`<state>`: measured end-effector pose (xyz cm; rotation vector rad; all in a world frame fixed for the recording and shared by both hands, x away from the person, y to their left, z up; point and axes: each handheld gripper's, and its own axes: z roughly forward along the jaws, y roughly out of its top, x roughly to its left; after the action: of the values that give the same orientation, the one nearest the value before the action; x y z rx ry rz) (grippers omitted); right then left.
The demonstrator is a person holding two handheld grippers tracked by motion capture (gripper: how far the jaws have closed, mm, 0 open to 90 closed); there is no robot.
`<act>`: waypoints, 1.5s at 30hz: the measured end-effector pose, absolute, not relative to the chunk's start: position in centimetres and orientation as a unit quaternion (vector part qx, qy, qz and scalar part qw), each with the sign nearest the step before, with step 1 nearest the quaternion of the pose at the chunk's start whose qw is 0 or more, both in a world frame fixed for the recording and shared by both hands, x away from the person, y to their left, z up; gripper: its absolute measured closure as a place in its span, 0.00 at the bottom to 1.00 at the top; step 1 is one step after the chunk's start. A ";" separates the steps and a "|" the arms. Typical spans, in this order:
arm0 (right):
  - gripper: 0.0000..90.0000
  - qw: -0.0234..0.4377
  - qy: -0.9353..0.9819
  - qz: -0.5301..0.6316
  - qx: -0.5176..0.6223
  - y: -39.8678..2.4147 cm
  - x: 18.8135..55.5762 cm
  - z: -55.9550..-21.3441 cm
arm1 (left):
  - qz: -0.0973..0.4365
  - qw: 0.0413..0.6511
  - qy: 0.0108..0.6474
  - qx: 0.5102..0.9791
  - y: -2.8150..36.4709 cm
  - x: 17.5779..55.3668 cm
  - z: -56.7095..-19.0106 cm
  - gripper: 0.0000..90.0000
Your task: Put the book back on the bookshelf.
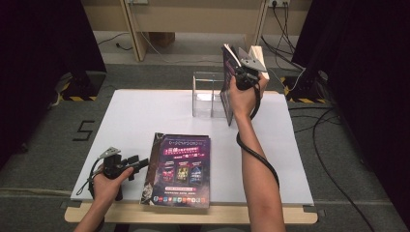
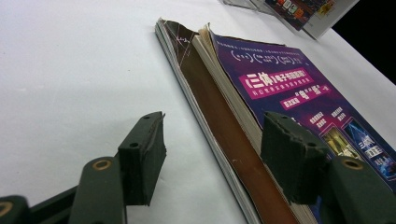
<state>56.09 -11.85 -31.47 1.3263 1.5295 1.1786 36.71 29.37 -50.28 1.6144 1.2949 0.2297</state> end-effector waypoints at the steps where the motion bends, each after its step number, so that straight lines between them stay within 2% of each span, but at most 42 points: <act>1: 0.92 0.388 0.603 0.462 0.521 -11.8 56.0 -31.4 | 0.095 0.505 0.537 0.669 29.4 36.7 -50.3 0.43; 13: 0.86 0.376 0.618 0.445 0.529 -11.7 54.9 -31.6 | 0.095 0.505 0.535 0.670 29.2 36.7 -50.3 0.43; 34: 0.91 0.385 0.595 0.454 0.540 -12.9 52.8 -30.9 | 0.094 0.506 0.536 0.669 29.2 36.7 -50.3 0.43; 45: 0.83 0.386 0.602 0.451 0.534 -13.1 52.4 -30.5 | 0.091 0.505 0.535 0.671 29.0 36.6 -50.4 0.43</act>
<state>52.43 -13.06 -30.54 1.3591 1.5321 1.1494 36.63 29.02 -50.43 1.6196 1.2919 0.2187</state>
